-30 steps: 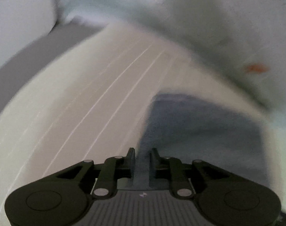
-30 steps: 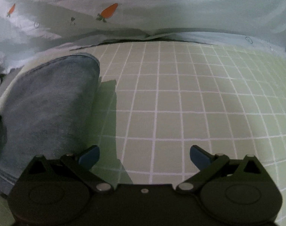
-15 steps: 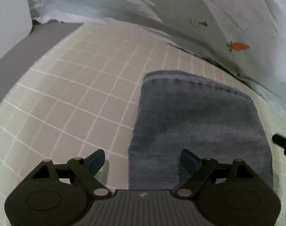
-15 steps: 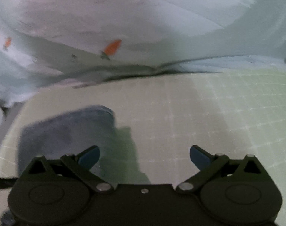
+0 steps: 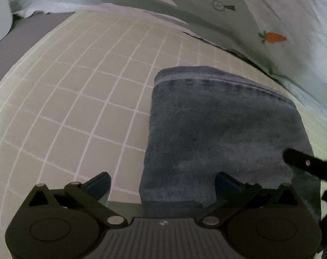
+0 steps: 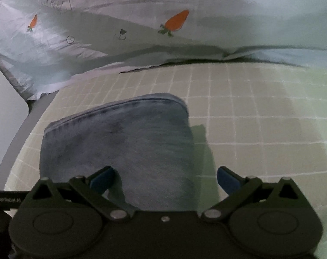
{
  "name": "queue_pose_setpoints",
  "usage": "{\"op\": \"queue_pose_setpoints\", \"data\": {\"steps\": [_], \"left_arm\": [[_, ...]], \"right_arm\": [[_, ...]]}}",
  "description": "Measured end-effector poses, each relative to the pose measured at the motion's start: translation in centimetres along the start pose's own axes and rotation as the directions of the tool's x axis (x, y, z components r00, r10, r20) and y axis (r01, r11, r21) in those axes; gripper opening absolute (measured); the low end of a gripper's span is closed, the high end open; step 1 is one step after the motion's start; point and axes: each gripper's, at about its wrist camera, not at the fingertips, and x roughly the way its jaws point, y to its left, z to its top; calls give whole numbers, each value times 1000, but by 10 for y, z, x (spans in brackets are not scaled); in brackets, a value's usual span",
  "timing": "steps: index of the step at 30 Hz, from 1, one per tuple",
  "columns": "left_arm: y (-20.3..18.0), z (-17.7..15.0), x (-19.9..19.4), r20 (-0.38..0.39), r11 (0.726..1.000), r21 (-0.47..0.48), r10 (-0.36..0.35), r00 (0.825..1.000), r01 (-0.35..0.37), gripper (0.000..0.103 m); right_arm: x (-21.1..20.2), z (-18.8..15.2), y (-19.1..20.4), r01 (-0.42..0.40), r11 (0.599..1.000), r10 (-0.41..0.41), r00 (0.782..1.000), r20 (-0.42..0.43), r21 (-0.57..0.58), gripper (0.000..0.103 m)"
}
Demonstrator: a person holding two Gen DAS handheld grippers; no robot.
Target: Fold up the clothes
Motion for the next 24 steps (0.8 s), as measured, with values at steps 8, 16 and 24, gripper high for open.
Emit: {"op": "queue_pose_setpoints", "data": {"steps": [8,16,24], "left_arm": [[0,9,6,3,997,49,-58,998,58,102],[-10,6,2,-15,966,42,-256,966,257,80],[-25,-15,-14,-34,917,3,-399,916,399,43]], "right_arm": [[21,4,-6,-148,981,160,983,-88,127,96],[-26,-4,-6,-195,967,198,980,-4,162,43],[-97,-35,-13,-142,952,123,989,86,272,40]]}}
